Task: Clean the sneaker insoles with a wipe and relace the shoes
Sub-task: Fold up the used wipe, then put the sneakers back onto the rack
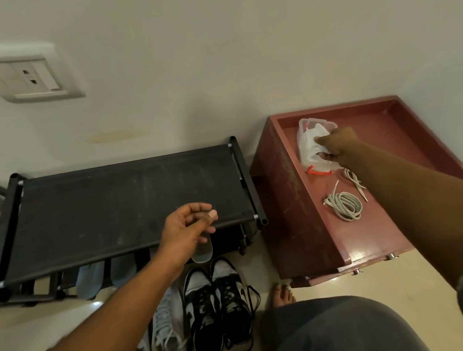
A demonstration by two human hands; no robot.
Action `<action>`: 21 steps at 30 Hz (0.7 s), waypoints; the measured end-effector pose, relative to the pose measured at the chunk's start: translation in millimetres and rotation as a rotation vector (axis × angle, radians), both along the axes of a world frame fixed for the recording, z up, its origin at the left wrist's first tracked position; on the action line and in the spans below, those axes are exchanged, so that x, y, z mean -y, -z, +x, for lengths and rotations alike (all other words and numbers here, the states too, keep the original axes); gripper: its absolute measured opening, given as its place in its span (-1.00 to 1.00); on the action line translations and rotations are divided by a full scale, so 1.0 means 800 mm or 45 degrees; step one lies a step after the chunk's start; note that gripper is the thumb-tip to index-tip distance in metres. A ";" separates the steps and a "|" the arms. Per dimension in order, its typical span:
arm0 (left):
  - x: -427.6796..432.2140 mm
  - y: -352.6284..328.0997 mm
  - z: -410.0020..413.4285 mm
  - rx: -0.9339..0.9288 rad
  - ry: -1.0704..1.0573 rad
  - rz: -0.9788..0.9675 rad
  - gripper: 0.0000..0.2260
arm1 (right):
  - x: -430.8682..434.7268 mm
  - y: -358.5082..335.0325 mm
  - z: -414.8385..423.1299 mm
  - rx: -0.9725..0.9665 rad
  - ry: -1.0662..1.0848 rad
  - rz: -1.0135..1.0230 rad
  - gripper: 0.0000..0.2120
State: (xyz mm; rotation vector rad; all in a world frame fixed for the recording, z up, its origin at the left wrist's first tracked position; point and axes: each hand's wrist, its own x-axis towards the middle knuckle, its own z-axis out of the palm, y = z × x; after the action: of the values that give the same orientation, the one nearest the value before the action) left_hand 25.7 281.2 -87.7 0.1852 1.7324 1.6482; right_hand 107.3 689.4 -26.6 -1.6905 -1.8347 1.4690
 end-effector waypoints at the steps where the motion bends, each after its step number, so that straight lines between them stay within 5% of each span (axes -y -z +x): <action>1: -0.002 -0.002 0.000 0.004 0.009 0.011 -0.82 | 0.000 0.002 -0.001 0.051 -0.044 0.010 -0.68; 10: -0.035 -0.019 0.021 -0.012 0.101 0.001 -0.83 | -0.003 -0.001 0.017 0.783 -0.576 0.711 -0.52; 21: -0.164 -0.048 0.048 -0.280 0.133 -0.076 -0.83 | 0.018 -0.024 0.047 0.843 -0.660 1.076 -0.53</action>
State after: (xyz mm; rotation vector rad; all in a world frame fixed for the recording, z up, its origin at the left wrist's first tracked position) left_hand 64.4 412.4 -49.6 0.4359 1.8980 1.5453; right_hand 145.1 675.3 -7.4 -1.3527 -2.8058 0.0490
